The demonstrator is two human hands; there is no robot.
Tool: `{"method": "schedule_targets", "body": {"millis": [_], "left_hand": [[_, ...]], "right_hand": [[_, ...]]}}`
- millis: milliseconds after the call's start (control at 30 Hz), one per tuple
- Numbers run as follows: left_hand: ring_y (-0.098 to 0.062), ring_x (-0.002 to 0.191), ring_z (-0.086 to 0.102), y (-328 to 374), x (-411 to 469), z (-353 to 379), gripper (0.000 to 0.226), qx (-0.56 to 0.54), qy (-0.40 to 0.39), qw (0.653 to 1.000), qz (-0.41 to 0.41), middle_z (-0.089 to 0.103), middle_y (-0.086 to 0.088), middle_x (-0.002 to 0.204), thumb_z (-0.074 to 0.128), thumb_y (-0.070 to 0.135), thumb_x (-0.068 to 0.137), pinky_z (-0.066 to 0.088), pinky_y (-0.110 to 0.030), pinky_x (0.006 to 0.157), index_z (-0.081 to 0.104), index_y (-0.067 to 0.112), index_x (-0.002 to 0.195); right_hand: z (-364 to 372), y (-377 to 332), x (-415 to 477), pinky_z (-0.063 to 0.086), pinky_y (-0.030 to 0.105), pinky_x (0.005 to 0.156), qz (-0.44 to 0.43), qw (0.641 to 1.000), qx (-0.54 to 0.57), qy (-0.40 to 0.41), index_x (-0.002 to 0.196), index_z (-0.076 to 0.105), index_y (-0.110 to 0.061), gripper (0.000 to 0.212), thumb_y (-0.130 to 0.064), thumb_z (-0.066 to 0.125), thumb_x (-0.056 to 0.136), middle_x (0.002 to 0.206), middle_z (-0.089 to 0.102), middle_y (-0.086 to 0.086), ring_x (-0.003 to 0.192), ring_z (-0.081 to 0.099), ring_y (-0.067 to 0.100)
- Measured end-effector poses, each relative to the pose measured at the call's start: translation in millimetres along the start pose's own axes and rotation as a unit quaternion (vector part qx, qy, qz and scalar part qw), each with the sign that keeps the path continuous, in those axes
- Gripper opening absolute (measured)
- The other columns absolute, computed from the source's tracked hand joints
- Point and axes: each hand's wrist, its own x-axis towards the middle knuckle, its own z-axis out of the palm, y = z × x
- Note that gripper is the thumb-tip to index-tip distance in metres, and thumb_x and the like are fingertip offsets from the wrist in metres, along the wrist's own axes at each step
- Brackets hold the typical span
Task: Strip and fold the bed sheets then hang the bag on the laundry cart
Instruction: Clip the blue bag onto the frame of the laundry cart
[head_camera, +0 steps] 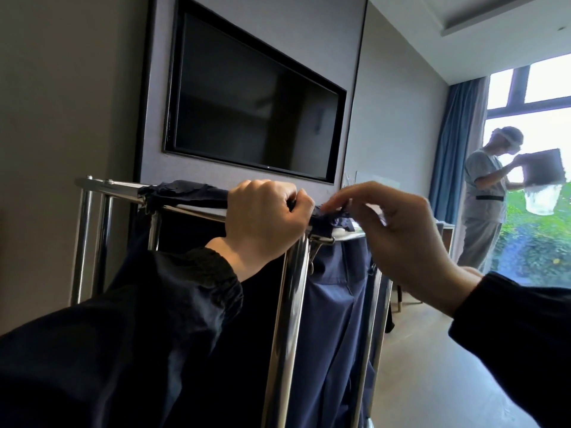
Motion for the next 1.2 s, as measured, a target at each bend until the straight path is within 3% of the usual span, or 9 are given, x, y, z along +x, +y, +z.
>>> {"method": "schedule_targets", "body": {"millis": [67, 233, 367, 633, 733, 967, 1100, 1200], "left_hand": [[-0.019, 0.04, 0.036, -1, -1, 0, 0.044, 0.004, 0.002, 1.0, -0.002, 0.033, 0.005, 0.039, 0.042, 0.034, 0.083, 0.014, -0.018, 0.049, 0.043, 0.013, 0.045], [-0.018, 0.041, 0.036, -1, -1, 0, 0.043, 0.008, 0.006, 1.0, -0.001, 0.03, 0.008, 0.04, 0.043, 0.034, 0.084, 0.014, -0.024, 0.048, 0.044, 0.014, 0.045], [-0.017, 0.04, 0.034, 0, 0, -1, 0.044, 0.001, 0.006, 1.0, 0.0, 0.03, 0.008, 0.04, 0.04, 0.036, 0.083, 0.013, -0.019, 0.049, 0.041, 0.015, 0.045], [-0.013, 0.04, 0.029, 1, -1, -2, 0.041, -0.003, 0.007, 1.0, 0.0, 0.022, 0.011, 0.039, 0.041, 0.035, 0.083, 0.013, -0.019, 0.049, 0.033, 0.02, 0.045], [-0.013, 0.04, 0.03, 2, -1, -1, 0.041, 0.001, 0.008, 1.0, 0.0, 0.023, 0.01, 0.039, 0.041, 0.036, 0.082, 0.014, -0.019, 0.049, 0.033, 0.02, 0.046], [-0.016, 0.04, 0.033, 1, -2, -1, 0.042, 0.003, 0.004, 1.0, -0.004, 0.027, 0.008, 0.039, 0.041, 0.035, 0.083, 0.014, -0.02, 0.048, 0.035, 0.018, 0.045], [-0.012, 0.04, 0.03, 2, -1, -1, 0.044, 0.0, 0.005, 1.0, -0.009, 0.026, 0.01, 0.039, 0.046, 0.032, 0.083, 0.014, -0.02, 0.049, 0.026, 0.022, 0.045], [-0.008, 0.04, 0.029, 3, -1, -1, 0.043, -0.003, 0.005, 1.0, -0.008, 0.026, 0.011, 0.04, 0.043, 0.034, 0.083, 0.014, -0.02, 0.049, 0.026, 0.024, 0.046]], "right_hand": [[6, 1, -1, 0.053, 0.028, 0.077, 0.008, 1.0, -0.007, -0.016, 0.093, 0.065, -0.014, 0.013, -0.003, 0.062, 0.087, 0.083, 0.069, -0.004, 0.081, 0.066, 0.009], [9, 11, -4, 0.052, 0.041, 0.074, -0.074, 0.994, -0.08, -0.028, 0.092, 0.068, -0.009, 0.008, -0.013, 0.065, 0.085, 0.087, 0.065, 0.002, 0.084, 0.062, 0.021], [0, 16, -4, 0.05, 0.04, 0.078, -0.164, 0.979, -0.114, -0.05, 0.086, 0.072, -0.004, 0.014, -0.016, 0.064, 0.088, 0.086, 0.069, 0.004, 0.089, 0.063, 0.023], [-3, 32, -24, 0.05, 0.04, 0.094, -0.23, 0.952, -0.173, -0.106, 0.1, 0.071, 0.005, 0.018, 0.006, 0.058, 0.088, 0.116, 0.064, 0.016, 0.118, 0.056, 0.028], [-6, 37, -30, 0.048, 0.044, 0.097, -0.254, 0.935, -0.219, -0.12, 0.105, 0.069, 0.004, 0.019, -0.001, 0.056, 0.092, 0.127, 0.058, 0.019, 0.127, 0.05, 0.03], [1, 34, -16, 0.049, 0.043, 0.084, -0.255, 0.942, -0.21, -0.061, 0.094, 0.071, 0.0, 0.011, -0.004, 0.073, 0.083, 0.105, 0.07, 0.008, 0.106, 0.063, 0.021], [-2, 29, -12, 0.054, 0.039, 0.078, -0.178, 0.976, -0.117, -0.037, 0.094, 0.071, -0.001, 0.018, -0.01, 0.076, 0.079, 0.098, 0.071, 0.009, 0.094, 0.067, 0.024], [0, 24, -14, 0.057, 0.035, 0.079, -0.118, 0.991, -0.06, -0.002, 0.098, 0.07, -0.001, 0.026, -0.011, 0.077, 0.075, 0.1, 0.072, 0.009, 0.096, 0.069, 0.021]]}}
